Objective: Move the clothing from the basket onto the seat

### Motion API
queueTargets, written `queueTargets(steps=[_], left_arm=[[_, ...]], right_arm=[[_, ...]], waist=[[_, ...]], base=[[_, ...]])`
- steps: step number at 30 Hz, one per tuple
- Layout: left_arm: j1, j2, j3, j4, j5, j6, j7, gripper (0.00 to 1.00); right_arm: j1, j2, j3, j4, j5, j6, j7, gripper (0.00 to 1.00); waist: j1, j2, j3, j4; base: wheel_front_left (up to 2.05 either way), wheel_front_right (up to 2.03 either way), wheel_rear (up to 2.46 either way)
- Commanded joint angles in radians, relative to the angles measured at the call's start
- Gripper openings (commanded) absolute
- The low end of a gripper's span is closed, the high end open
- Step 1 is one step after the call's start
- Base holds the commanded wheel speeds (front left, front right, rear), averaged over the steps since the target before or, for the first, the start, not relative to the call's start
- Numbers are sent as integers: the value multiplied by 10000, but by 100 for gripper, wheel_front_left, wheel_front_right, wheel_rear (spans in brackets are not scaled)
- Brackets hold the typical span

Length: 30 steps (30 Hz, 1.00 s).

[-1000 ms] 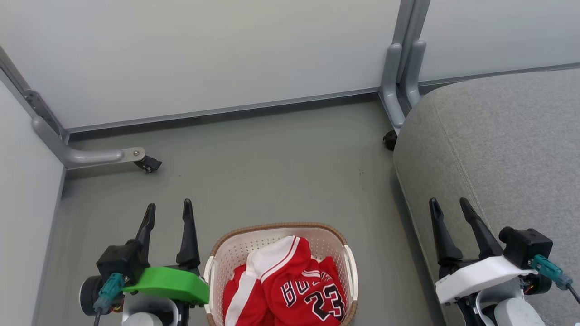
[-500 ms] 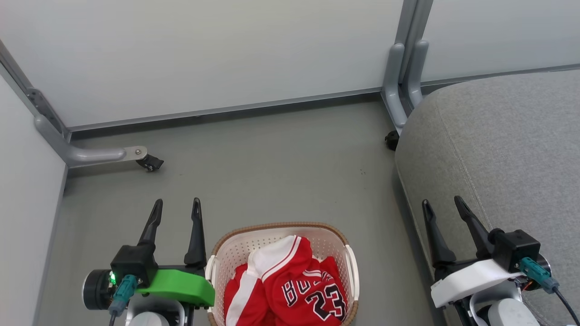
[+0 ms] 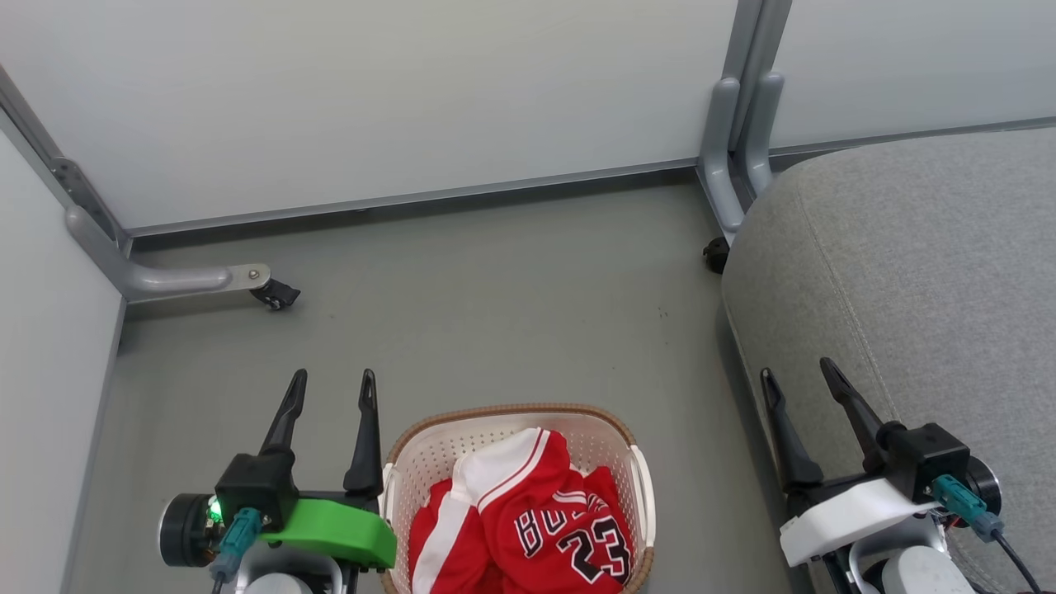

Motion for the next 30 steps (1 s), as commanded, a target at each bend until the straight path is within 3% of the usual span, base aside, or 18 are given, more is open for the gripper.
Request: queueTargets(steps=[1, 30], left_arm=[[-76, 60, -53, 38, 113, -18, -97, 100], [-151, 60, -141, 129, -23, -45, -167, 100]], right_arm=[[63, -57, -1, 21, -179, 0, -89, 100], [-22, -57, 29, 298, 193, -1, -162, 100]], waist=[[-1, 0, 1, 2], [-1, 0, -19, 1]], base=[[0, 0, 0], [0, 0, 0]])
